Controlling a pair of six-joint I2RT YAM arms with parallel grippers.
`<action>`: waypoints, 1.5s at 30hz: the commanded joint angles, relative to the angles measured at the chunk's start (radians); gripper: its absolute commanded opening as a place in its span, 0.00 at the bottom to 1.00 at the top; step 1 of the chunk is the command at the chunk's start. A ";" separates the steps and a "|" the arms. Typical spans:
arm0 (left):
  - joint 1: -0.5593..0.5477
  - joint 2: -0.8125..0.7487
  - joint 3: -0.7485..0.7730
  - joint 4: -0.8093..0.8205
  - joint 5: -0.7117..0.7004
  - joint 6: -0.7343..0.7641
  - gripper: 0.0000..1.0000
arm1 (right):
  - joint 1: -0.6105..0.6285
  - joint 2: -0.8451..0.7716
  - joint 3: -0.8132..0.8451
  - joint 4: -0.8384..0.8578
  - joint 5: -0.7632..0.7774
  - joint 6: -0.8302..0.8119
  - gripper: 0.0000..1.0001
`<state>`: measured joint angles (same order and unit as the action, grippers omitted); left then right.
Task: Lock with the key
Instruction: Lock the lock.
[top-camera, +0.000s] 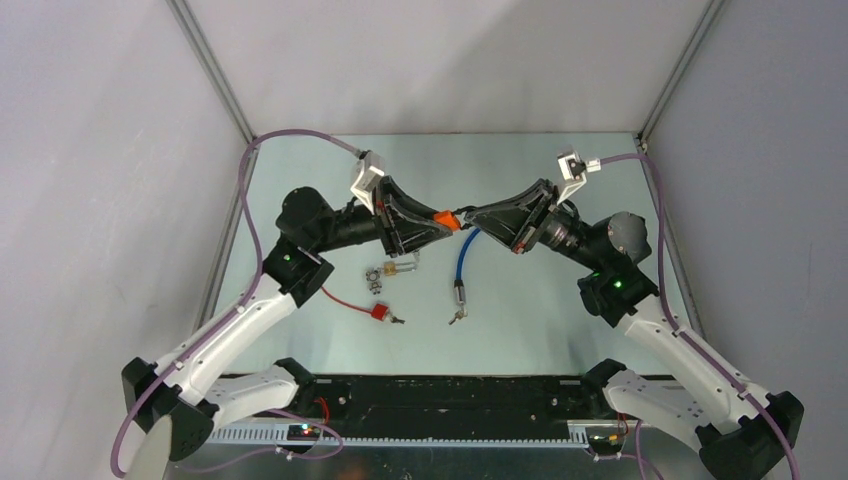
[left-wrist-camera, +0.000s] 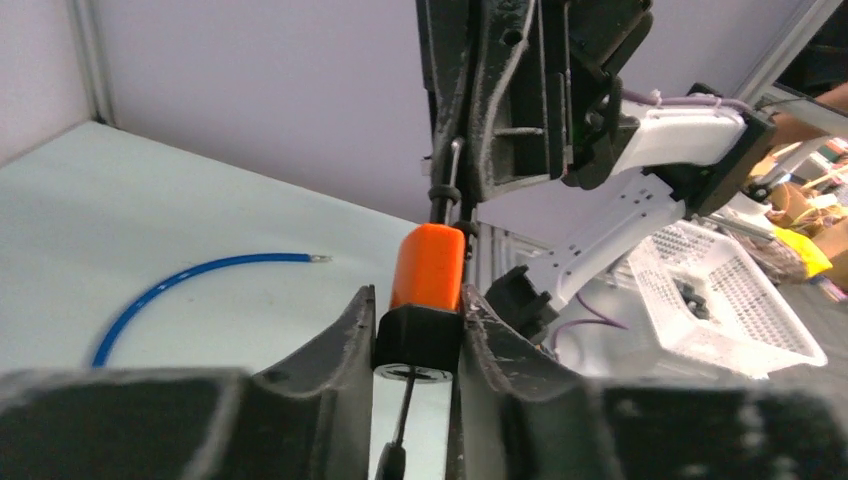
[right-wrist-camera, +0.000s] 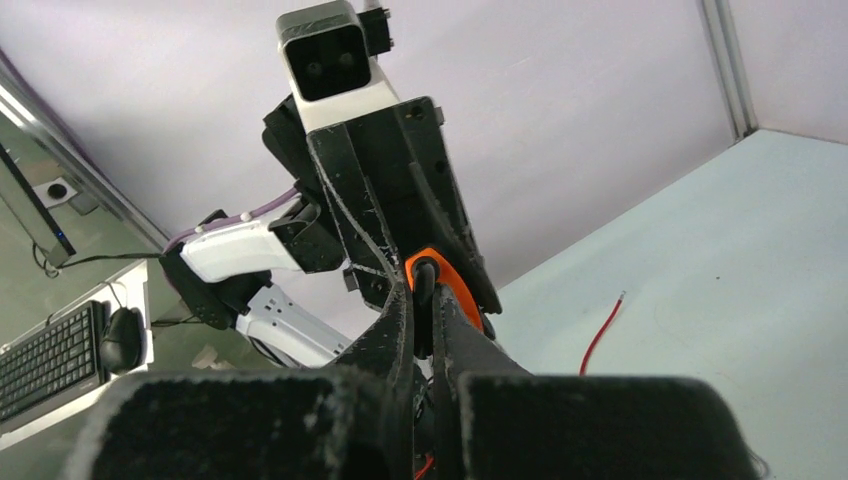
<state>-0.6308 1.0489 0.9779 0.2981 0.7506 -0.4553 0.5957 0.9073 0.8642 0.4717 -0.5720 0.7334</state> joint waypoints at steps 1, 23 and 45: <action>-0.003 0.011 0.008 0.046 0.017 -0.035 0.21 | 0.001 -0.012 0.031 0.110 0.010 0.028 0.00; 0.024 0.003 -0.044 0.034 0.126 -0.081 0.00 | -0.215 0.030 0.153 -0.335 -0.363 -0.212 0.66; 0.015 -0.038 -0.024 0.031 0.182 -0.175 0.00 | -0.104 0.106 0.219 -0.459 -0.346 -0.344 0.00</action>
<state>-0.6075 1.0565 0.9115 0.2729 0.8951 -0.5793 0.4664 1.0161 1.0412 0.0090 -0.9649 0.4122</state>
